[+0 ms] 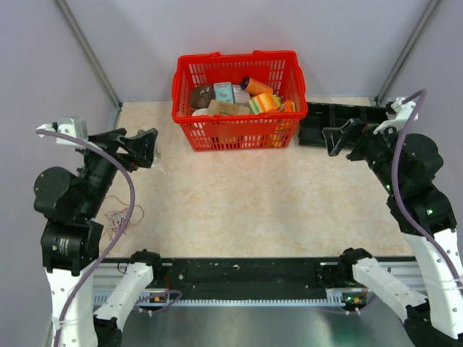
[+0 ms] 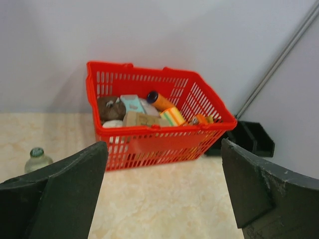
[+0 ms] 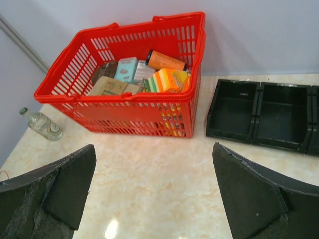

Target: Untangle the cables

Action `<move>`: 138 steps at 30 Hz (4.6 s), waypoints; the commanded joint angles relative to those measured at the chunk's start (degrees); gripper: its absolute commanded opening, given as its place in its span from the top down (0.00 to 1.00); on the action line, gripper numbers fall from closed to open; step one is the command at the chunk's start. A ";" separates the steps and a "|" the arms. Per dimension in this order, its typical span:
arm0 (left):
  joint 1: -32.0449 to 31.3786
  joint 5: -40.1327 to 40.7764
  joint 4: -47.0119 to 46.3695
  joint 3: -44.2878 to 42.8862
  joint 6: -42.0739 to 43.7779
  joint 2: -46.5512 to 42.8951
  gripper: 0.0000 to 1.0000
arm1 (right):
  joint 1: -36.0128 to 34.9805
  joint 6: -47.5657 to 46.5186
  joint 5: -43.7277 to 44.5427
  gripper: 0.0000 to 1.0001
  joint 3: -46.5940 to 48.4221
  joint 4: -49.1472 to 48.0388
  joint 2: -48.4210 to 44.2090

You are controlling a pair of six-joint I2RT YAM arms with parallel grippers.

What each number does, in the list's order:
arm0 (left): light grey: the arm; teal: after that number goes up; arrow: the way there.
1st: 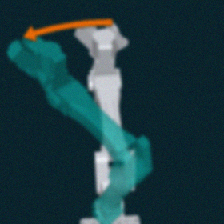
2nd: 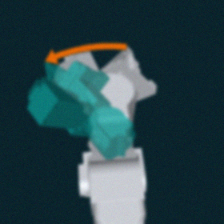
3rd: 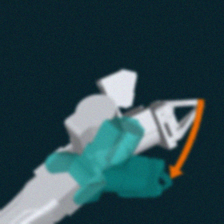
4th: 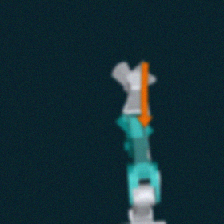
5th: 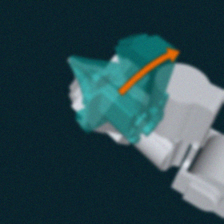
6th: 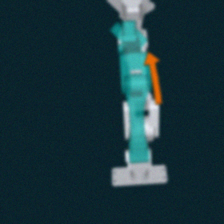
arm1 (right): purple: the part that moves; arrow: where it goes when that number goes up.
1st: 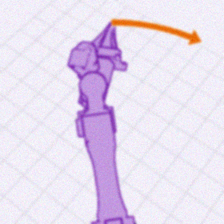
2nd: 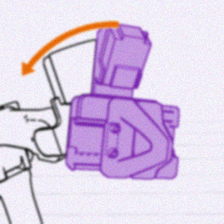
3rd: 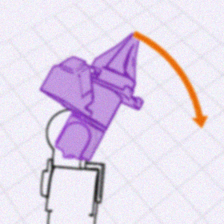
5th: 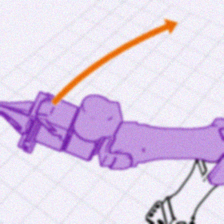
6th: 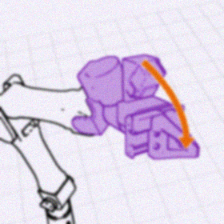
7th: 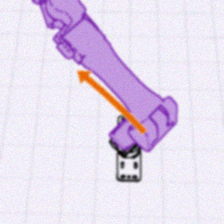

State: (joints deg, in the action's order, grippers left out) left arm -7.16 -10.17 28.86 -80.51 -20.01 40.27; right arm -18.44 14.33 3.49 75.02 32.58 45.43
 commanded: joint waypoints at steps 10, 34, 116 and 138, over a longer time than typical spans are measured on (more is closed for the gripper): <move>0.30 12.80 14.64 19.41 -4.24 0.07 0.01 | 0.42 7.72 -13.57 0.01 -6.11 0.21 10.11; 25.76 29.02 22.32 31.45 -35.55 20.02 0.02 | -21.38 13.97 -26.68 0.01 -16.31 -8.67 17.94; -30.90 -1.08 -20.50 47.63 -20.69 28.72 0.49 | -17.87 35.78 -19.65 0.48 -35.56 -38.29 40.61; -36.52 10.88 -27.72 47.29 -18.05 34.79 0.59 | -20.32 17.75 -28.54 0.53 -33.63 -43.47 42.64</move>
State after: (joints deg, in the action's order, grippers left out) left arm -43.55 -1.13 4.93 -32.01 -38.98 73.69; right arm -38.06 36.69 -21.67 39.75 -6.92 88.16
